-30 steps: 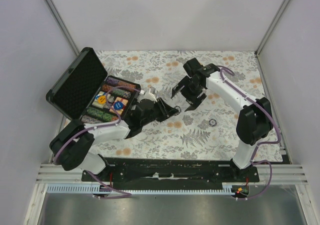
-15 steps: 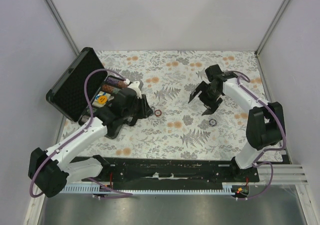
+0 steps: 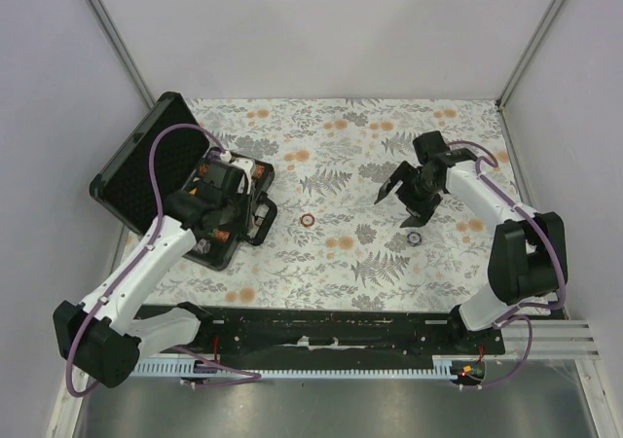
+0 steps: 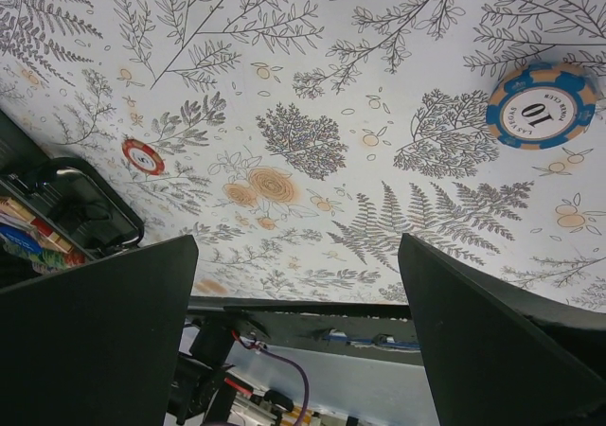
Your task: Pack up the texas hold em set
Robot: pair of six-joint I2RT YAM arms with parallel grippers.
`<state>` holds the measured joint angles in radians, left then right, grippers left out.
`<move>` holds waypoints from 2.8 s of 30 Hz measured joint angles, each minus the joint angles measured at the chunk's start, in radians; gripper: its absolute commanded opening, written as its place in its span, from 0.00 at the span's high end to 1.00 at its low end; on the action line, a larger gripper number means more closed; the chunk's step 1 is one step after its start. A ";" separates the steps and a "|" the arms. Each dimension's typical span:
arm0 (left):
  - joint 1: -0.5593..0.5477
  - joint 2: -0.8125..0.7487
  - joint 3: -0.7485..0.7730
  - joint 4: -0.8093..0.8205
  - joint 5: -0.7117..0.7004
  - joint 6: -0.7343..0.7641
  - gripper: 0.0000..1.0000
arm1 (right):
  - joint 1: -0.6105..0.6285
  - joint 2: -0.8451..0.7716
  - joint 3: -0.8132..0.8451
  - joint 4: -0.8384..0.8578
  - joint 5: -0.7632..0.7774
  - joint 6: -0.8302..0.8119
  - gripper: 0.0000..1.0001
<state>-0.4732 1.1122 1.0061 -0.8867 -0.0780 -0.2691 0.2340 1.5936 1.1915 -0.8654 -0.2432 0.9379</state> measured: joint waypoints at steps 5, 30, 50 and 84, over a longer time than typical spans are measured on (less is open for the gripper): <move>0.032 0.039 0.034 -0.002 -0.060 0.093 0.98 | -0.016 0.000 0.000 -0.008 -0.014 -0.023 0.06; 0.168 -0.098 -0.183 0.055 -0.018 0.517 0.98 | -0.086 0.000 0.000 -0.026 -0.032 -0.060 0.07; 0.230 -0.098 -0.268 0.032 -0.030 0.589 0.98 | -0.102 0.013 0.000 -0.026 -0.054 -0.060 0.08; 0.248 -0.022 -0.274 0.072 -0.073 0.549 0.62 | -0.123 0.026 0.000 -0.026 -0.076 -0.060 0.08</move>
<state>-0.2249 1.0901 0.7326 -0.8150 -0.1509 0.2794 0.1112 1.6192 1.1919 -0.8917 -0.3187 0.8783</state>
